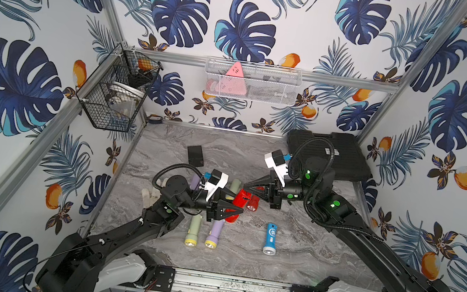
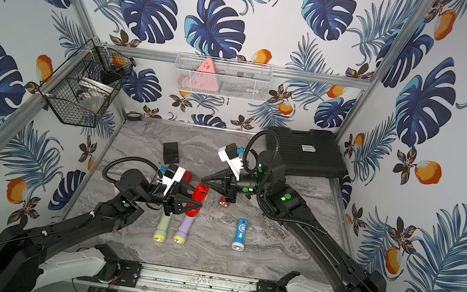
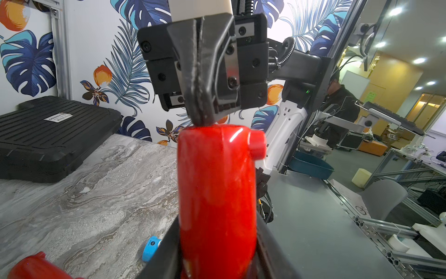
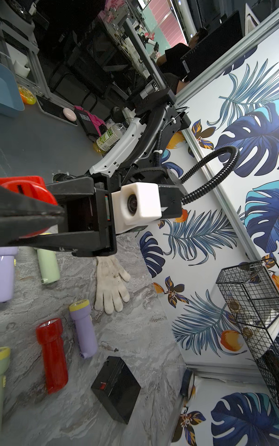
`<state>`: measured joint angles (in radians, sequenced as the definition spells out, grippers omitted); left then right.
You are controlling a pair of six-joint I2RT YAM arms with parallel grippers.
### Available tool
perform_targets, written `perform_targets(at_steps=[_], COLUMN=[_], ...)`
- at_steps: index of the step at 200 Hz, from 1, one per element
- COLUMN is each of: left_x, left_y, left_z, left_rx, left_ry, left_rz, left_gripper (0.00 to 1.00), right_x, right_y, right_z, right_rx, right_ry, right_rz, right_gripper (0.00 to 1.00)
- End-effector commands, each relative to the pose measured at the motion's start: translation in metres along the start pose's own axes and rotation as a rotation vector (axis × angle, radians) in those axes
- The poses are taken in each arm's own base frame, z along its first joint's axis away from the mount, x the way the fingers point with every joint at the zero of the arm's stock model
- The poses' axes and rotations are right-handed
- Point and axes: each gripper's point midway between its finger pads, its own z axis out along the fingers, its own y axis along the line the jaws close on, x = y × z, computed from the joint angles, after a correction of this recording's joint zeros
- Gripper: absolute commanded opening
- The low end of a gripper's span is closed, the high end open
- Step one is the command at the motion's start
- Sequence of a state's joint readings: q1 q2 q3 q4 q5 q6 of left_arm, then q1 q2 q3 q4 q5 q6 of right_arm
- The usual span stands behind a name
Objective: Close the plug at the bottom of the flashlight
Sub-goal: Close the plug of the flashlight, then place the flashlight at the center of the board.
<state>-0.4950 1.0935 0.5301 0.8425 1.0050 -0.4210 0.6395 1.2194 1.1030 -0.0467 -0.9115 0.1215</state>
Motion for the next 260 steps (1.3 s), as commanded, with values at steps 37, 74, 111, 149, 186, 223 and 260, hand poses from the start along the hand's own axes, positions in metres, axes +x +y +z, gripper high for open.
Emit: perform_targets(at_steps=[37,74,111,149,186,223,260], left_x=[-0.046,-0.042,-0.041,-0.04,-0.041,-0.025,0.014], left_y=[-0.024,-0.025,-0.023,-0.021,-0.018,0.0,0.021], left_z=[-0.003,-0.003,-0.002,-0.002,-0.001,0.002,0.009], left_rx=[0.068,0.082,0.082,0.077,0.063,-0.041,-0.249], left_ry=[-0.154,-0.152,-0.15,-0.15,-0.146,-0.104,0.033], left_rz=[0.212,0.197,0.183,0.17,0.161,0.112,0.09], left_gripper=[0.0,0.0,0.0,0.0,0.0,0.0,0.0], right_x=[0.033,0.009,-0.002,-0.018,-0.012,0.011,0.048], right_y=[-0.036,-0.049,-0.063,-0.067,-0.078,-0.122,-0.157], right_z=[-0.006,-0.013,-0.019,-0.033,-0.046,-0.081,-0.12], right_rx=[0.211,0.322,0.417,0.497,0.599,0.905,1.177], right_ry=[0.118,0.053,0.011,-0.075,-0.091,-0.101,-0.057], right_rz=[0.091,0.056,0.062,0.037,0.042,0.115,0.195], right_gripper=[0.0,0.0,0.22,0.36,0.43,0.63,0.77])
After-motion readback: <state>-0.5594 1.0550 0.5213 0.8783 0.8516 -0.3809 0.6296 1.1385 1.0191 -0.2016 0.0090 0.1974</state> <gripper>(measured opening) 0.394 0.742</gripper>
